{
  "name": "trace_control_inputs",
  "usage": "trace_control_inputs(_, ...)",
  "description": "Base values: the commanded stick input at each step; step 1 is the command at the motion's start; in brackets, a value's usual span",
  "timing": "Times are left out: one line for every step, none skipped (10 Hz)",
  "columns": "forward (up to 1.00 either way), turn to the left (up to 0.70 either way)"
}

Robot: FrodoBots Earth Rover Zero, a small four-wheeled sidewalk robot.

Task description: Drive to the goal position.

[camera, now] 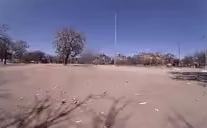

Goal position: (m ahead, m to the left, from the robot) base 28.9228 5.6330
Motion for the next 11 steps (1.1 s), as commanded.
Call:
trace_control_inputs(1.00,0.00)
trace_control_inputs(1.00,0.00)
trace_control_inputs(1.00,0.00)
trace_control_inputs(1.00,0.00)
trace_control_inputs(1.00,0.00)
trace_control_inputs(1.00,0.00)
trace_control_inputs(1.00,0.00)
trace_control_inputs(1.00,0.00)
trace_control_inputs(1.00,0.00)
trace_control_inputs(1.00,0.00)
trace_control_inputs(1.00,0.00)
